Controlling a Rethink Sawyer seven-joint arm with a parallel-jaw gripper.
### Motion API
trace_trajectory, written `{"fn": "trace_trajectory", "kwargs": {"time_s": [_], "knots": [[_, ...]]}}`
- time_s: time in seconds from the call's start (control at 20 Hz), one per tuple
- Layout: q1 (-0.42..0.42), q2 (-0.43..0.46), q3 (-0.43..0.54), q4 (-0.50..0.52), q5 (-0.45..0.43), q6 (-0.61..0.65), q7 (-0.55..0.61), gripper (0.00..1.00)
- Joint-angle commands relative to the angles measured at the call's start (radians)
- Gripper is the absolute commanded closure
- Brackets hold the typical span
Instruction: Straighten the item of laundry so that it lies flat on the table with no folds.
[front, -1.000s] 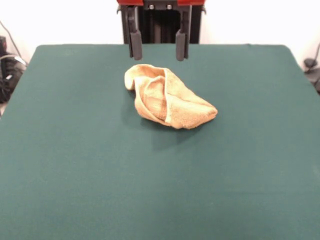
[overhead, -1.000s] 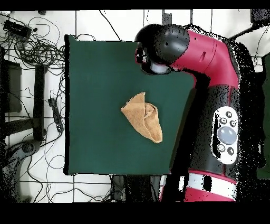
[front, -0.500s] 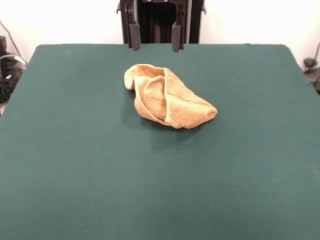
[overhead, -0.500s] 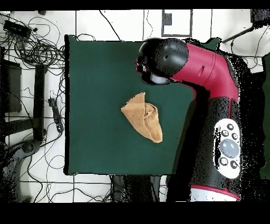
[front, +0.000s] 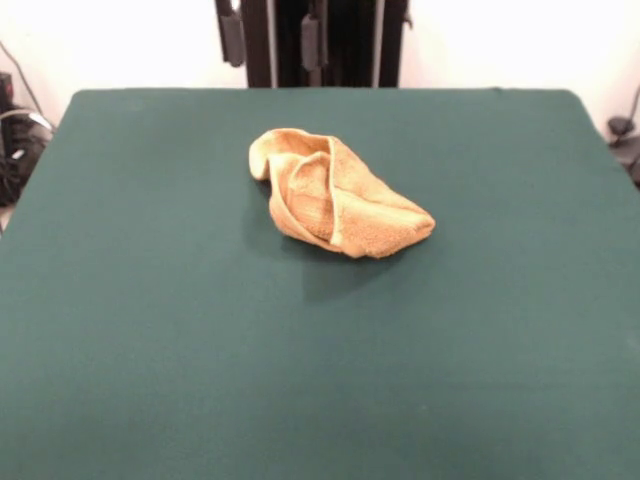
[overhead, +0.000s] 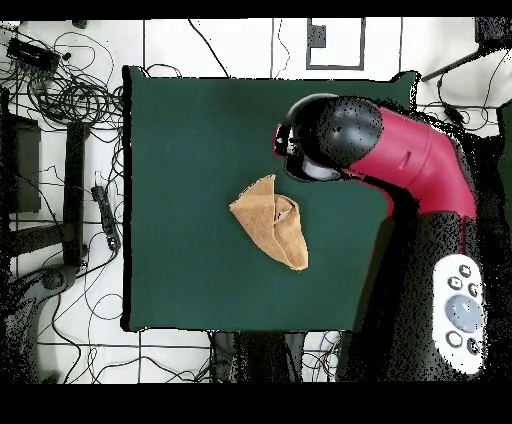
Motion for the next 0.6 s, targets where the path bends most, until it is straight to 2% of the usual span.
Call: {"fn": "trace_trajectory", "kwargs": {"time_s": [0.05,0.6], "knots": [[-0.003,-0.009,0.067,0.194,-0.048,-0.036,-0.016,0.00],[-0.011,-0.019,0.082,0.219,-0.064,-0.053,0.004,0.00]]}}
